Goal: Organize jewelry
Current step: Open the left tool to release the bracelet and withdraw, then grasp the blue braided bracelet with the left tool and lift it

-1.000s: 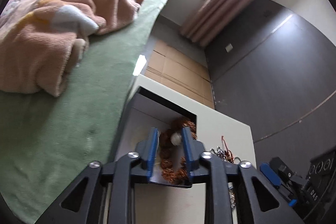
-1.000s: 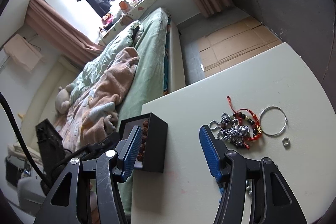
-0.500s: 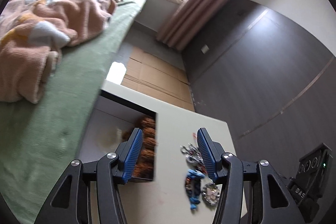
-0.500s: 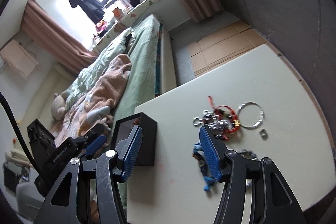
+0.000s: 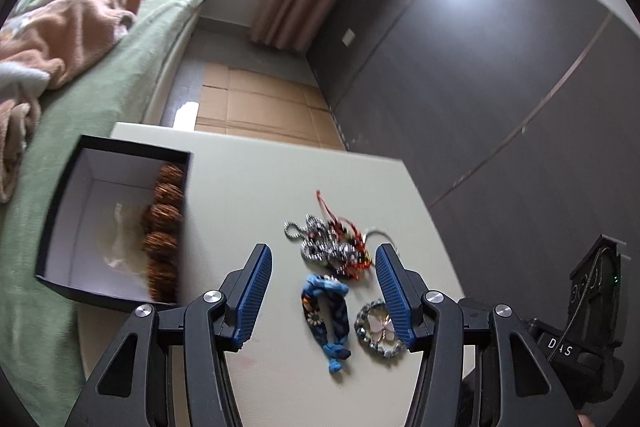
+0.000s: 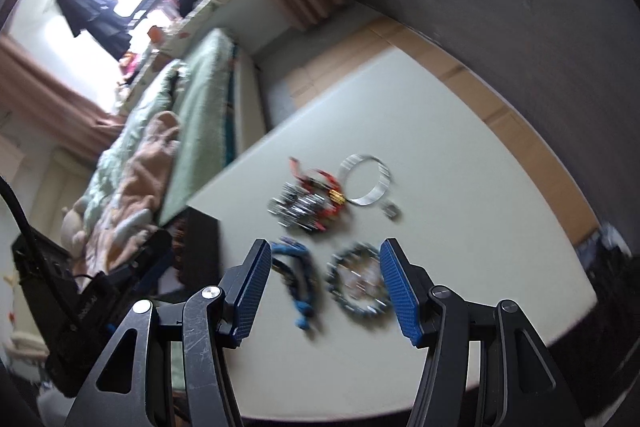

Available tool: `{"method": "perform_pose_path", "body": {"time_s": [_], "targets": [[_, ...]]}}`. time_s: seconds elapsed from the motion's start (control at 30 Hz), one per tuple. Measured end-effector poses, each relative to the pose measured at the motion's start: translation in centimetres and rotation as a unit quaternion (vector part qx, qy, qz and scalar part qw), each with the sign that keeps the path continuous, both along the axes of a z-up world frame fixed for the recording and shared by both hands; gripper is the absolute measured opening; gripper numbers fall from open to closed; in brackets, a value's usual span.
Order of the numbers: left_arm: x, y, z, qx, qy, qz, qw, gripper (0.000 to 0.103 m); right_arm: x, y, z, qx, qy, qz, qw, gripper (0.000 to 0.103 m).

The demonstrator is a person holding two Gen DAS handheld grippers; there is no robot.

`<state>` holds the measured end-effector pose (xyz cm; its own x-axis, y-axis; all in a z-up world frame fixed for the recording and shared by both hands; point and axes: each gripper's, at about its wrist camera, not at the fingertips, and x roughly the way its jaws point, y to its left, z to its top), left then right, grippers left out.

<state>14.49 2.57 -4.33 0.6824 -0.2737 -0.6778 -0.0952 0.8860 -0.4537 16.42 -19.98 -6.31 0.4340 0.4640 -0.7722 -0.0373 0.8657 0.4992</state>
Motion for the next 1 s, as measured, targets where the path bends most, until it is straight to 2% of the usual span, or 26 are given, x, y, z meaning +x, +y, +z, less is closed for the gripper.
{"method": "perform_pose_path", "body": {"time_s": [0.2, 0.37, 0.6, 0.73, 0.8, 0.83, 0.87, 0.9, 1.0], "targets": [[1.2, -3.2, -2.1, 0.052, 0.04, -0.033, 0.9973, 0.056, 0.0, -1.4, -2.1, -0.018, 0.041, -0.013, 0.999, 0.057], [1.8, -4.9, -4.2, 0.087, 0.063, -0.046, 0.9932, 0.056, 0.5, -1.3, -2.7, -0.027, 0.05, -0.007, 0.998, 0.057], [2.5, -5.6, -6.7, 0.115, 0.108, -0.035, 0.9868, 0.056, 0.4, -1.3, -2.4, -0.031, 0.046, 0.011, 0.998, 0.057], [2.5, -5.6, -6.9, 0.131, 0.105, -0.03, 0.9854, 0.054, 0.5, -1.5, -2.6, -0.044, 0.048, 0.015, 0.998, 0.057], [2.4, -6.0, -7.1, 0.149, 0.102, -0.032, 0.9831, 0.047, 0.5, -1.5, -2.5, -0.045, 0.048, 0.014, 0.998, 0.057], [2.3, -6.2, -7.1, 0.162, 0.101, -0.035, 0.981, 0.036, 0.6, -1.5, -2.6, -0.046, 0.048, 0.013, 0.998, 0.057], [2.3, -6.4, -7.2, 0.175, 0.1, -0.036, 0.9788, 0.02, 0.6, -1.5, -2.6, -0.047, 0.048, 0.012, 0.998, 0.057], [2.2, -6.6, -7.2, 0.183, 0.1, -0.041, 0.9772, 0.014, 0.6, -1.5, -2.7, -0.048, 0.049, 0.011, 0.998, 0.057], [2.0, -6.6, -7.2, 0.189, 0.104, -0.047, 0.9753, 0.012, 0.7, -1.4, -2.8, -0.051, 0.049, 0.012, 0.997, 0.057]]}}
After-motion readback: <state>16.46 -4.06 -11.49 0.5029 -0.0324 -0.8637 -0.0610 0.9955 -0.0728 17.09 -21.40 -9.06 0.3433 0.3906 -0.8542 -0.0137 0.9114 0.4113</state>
